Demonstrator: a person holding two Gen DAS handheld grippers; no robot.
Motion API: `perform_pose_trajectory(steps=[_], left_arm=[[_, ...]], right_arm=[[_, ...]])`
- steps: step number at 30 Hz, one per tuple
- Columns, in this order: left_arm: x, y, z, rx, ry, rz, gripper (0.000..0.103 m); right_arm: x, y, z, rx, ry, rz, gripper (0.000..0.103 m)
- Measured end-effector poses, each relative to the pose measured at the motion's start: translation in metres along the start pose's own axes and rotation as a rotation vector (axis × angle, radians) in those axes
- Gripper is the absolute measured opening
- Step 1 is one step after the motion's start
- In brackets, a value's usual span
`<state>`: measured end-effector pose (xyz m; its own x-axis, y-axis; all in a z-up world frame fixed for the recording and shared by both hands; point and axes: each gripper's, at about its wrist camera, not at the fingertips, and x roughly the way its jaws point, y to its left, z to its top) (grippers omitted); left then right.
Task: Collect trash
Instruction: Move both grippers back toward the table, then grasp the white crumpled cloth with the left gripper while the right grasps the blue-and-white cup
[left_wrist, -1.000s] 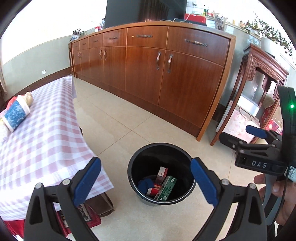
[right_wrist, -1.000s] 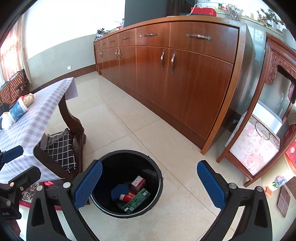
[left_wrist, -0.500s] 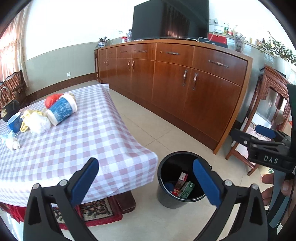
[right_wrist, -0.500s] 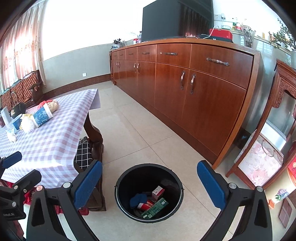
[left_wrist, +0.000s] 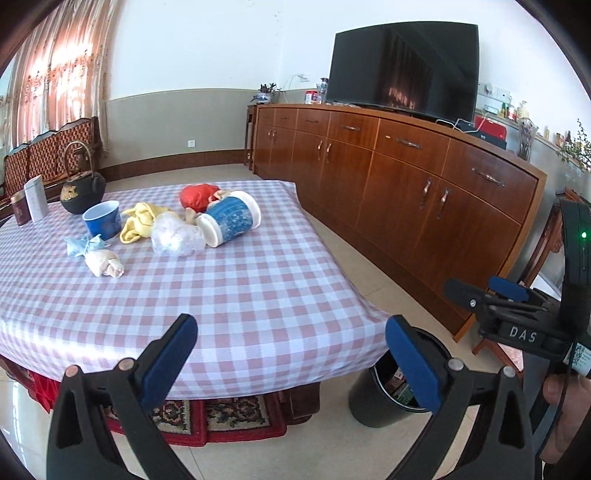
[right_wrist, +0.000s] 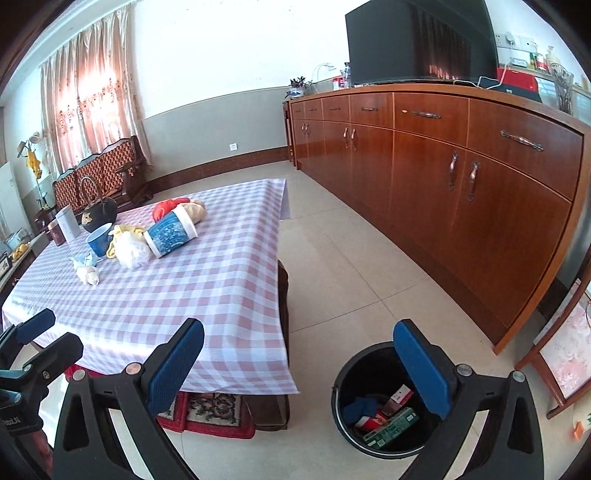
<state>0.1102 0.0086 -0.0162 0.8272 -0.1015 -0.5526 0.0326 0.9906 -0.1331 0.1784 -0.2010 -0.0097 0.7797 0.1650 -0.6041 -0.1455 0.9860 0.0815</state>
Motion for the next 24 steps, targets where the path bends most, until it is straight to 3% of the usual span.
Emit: perform_pose_trajectory(steps=[3, 6, 12, 24], left_arm=[[-0.005, 0.019, 0.000, -0.035, -0.015, 0.000, 0.102], [-0.008, 0.039, -0.001, -0.053, -0.018, 0.068, 0.102], [-0.002, 0.085, -0.004, -0.123, 0.049, 0.114, 0.100], [0.026, 0.156, 0.011, -0.214, 0.014, 0.255, 0.097]], right_arm=[[0.008, 0.023, 0.007, -0.035, 0.009, 0.025, 0.103], [0.015, 0.048, 0.015, -0.087, 0.030, 0.019, 0.103], [0.033, 0.089, 0.026, -0.122, 0.036, 0.102, 0.103], [0.102, 0.155, 0.051, -0.293, 0.078, 0.183, 0.103]])
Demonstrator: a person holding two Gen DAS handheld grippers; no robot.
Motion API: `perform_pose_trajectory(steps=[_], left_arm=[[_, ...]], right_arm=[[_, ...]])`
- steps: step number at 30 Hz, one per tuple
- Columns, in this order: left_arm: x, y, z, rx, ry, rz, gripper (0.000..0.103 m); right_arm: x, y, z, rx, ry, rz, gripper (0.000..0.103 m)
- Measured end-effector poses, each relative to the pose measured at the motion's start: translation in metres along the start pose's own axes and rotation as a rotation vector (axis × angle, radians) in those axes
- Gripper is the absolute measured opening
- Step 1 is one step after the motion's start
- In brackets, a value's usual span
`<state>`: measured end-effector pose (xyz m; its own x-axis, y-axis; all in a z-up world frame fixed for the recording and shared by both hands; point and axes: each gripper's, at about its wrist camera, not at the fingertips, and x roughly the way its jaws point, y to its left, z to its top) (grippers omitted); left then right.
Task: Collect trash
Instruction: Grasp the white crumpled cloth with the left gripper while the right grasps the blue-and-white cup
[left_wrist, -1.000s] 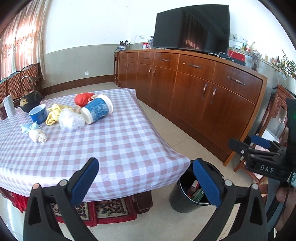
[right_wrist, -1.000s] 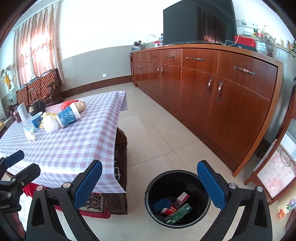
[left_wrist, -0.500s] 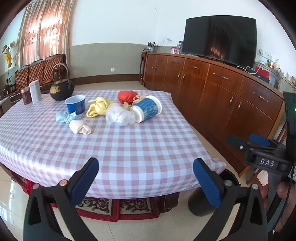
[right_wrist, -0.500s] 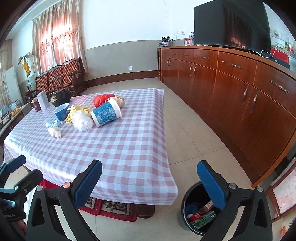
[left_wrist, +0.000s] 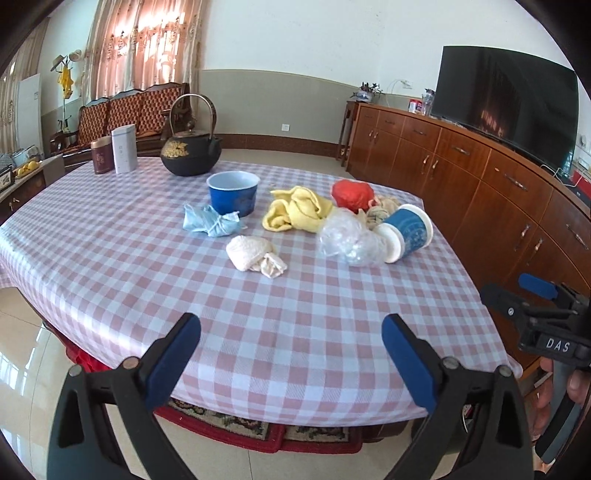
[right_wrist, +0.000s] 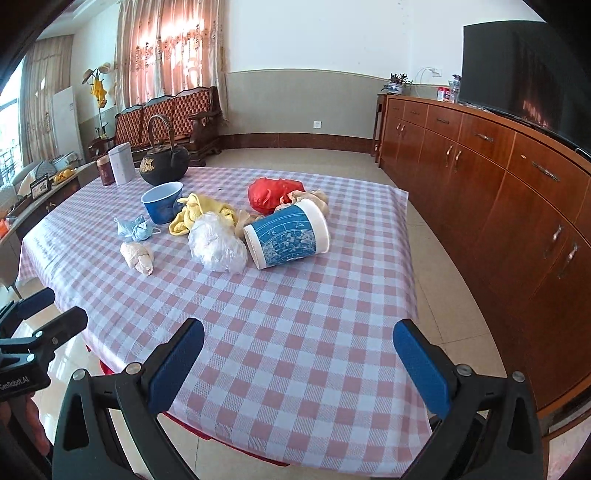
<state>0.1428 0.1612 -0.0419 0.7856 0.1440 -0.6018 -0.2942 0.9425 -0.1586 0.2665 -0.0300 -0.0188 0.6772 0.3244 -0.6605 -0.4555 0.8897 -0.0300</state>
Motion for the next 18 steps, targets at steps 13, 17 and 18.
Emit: perform_pose_trajectory(steps=[13, 17, 18], left_arm=[[0.076, 0.009, 0.031, 0.014, 0.076, 0.044, 0.088], [0.094, 0.017, 0.033, 0.000, 0.095, 0.052, 0.085], [0.097, 0.018, 0.034, -0.002, 0.095, 0.055, 0.084]], right_arm=[[0.098, -0.011, 0.047, -0.064, 0.083, 0.030, 0.102], [0.122, -0.007, 0.056, -0.094, 0.108, 0.073, 0.102], [0.128, -0.005, 0.058, -0.101, 0.112, 0.078, 0.102]])
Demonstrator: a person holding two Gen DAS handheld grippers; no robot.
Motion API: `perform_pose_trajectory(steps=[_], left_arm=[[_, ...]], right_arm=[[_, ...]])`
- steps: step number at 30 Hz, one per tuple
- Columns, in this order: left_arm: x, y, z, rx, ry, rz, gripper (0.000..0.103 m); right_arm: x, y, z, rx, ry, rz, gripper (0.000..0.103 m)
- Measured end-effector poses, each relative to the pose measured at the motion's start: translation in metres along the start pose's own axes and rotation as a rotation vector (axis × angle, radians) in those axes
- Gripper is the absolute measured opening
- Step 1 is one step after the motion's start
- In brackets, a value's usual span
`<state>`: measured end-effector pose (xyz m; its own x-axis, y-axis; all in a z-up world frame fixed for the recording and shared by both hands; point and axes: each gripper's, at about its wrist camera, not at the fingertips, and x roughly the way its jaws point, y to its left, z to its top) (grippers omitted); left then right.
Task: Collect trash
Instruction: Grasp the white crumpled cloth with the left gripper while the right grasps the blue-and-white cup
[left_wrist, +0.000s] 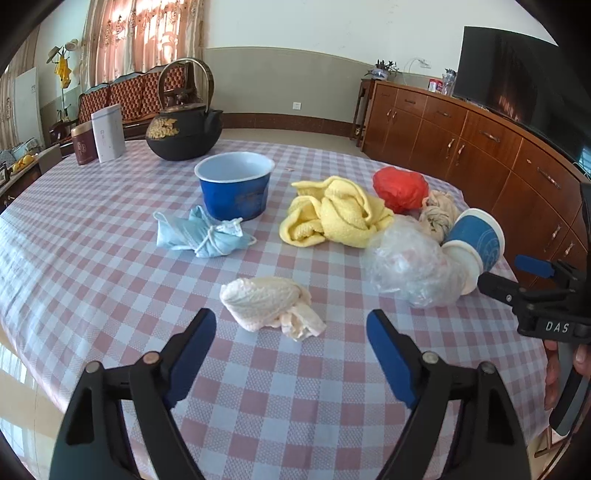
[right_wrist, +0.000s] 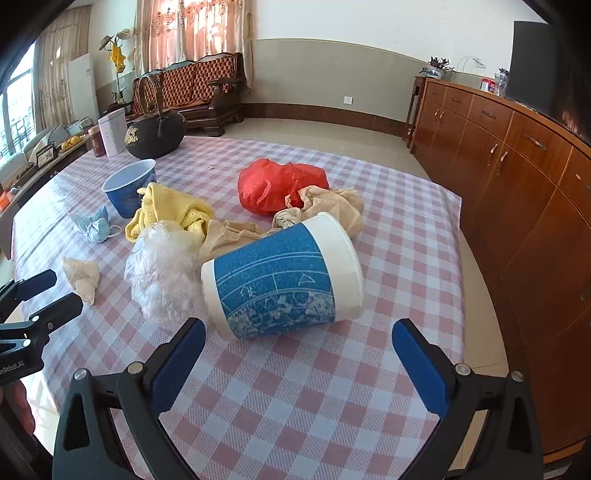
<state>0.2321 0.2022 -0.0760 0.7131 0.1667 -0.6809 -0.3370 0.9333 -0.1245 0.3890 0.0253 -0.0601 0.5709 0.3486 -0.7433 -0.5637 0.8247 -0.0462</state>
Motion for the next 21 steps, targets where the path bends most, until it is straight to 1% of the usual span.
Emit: perform_pose_trajectory(steps=[2, 5, 9, 11, 12, 13, 14, 18, 21], left_arm=[[0.005, 0.000, 0.003, -0.003, 0.009, -0.002, 0.084], [0.013, -0.002, 0.006, -0.004, 0.027, -0.007, 0.080], [0.020, -0.001, 0.007, -0.010, 0.047, -0.007, 0.074], [0.022, -0.001, 0.006, -0.007, 0.057, -0.009, 0.068], [0.022, -0.001, 0.005, -0.009, 0.061, -0.015, 0.060], [0.023, 0.000, 0.004, -0.011, 0.064, -0.022, 0.054], [0.022, -0.001, 0.003, -0.008, 0.065, -0.029, 0.046], [0.013, -0.005, -0.002, 0.014, 0.046, -0.041, 0.042], [0.003, -0.007, -0.003, 0.021, 0.023, -0.052, 0.041]], right_arm=[[0.009, 0.002, 0.004, -0.004, 0.005, 0.015, 0.102], [0.019, 0.005, 0.010, -0.004, 0.015, 0.028, 0.092], [0.023, 0.007, 0.010, 0.001, 0.013, 0.041, 0.092], [0.021, 0.007, 0.007, 0.008, 0.013, 0.043, 0.091], [0.020, 0.007, 0.005, 0.014, 0.010, 0.040, 0.091], [0.018, 0.007, 0.004, 0.018, 0.007, 0.036, 0.091], [0.017, 0.006, 0.002, 0.024, 0.004, 0.033, 0.091], [0.008, 0.001, -0.004, 0.054, -0.013, 0.028, 0.091], [0.000, -0.001, -0.007, 0.066, -0.024, 0.022, 0.091]])
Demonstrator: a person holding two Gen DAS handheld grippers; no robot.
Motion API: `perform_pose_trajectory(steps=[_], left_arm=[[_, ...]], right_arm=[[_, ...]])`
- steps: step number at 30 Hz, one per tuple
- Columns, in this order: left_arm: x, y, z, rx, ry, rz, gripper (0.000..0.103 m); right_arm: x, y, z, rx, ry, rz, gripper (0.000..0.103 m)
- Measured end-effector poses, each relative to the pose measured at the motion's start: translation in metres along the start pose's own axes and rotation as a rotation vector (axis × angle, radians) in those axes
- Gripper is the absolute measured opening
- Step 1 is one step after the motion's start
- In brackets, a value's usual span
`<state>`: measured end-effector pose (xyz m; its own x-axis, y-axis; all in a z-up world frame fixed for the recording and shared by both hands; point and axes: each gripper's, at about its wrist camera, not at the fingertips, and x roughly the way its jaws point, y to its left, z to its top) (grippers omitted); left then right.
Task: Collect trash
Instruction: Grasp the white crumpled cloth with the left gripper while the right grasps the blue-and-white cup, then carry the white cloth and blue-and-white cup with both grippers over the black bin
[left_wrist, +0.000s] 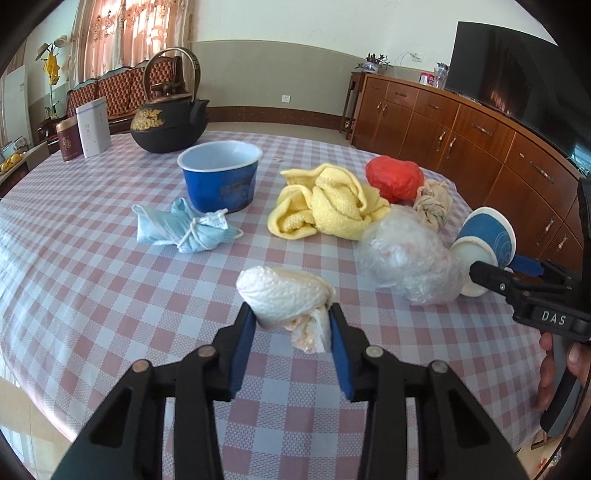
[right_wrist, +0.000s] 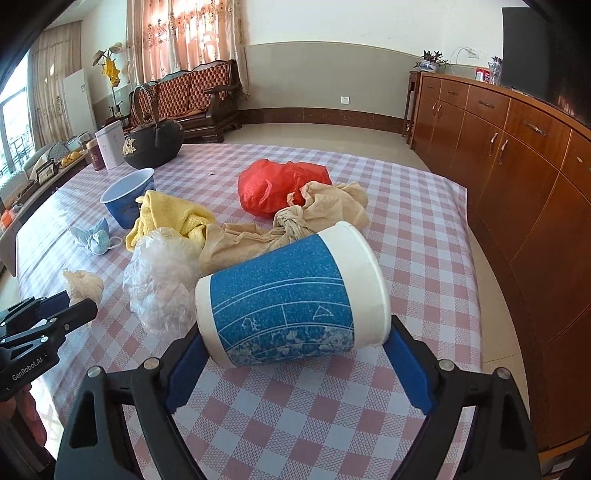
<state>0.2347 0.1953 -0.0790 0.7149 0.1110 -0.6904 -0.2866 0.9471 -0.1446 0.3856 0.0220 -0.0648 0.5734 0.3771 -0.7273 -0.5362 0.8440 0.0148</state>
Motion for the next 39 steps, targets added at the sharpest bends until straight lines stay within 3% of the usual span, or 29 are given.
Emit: perform_pose_trajectory(steps=[6, 30, 39], left_arm=[[-0.020, -0.008, -0.004, 0.037, -0.037, -0.005, 0.041], [-0.070, -0.020, -0.041, 0.067, -0.034, -0.050, 0.041], [-0.097, -0.046, -0.051, 0.110, -0.059, -0.107, 0.041]], right_arm=[[-0.024, -0.004, -0.004, 0.011, -0.030, -0.029, 0.091], [-0.104, -0.013, -0.060, 0.068, -0.048, -0.085, 0.091], [-0.150, -0.033, -0.086, 0.116, -0.074, -0.140, 0.091]])
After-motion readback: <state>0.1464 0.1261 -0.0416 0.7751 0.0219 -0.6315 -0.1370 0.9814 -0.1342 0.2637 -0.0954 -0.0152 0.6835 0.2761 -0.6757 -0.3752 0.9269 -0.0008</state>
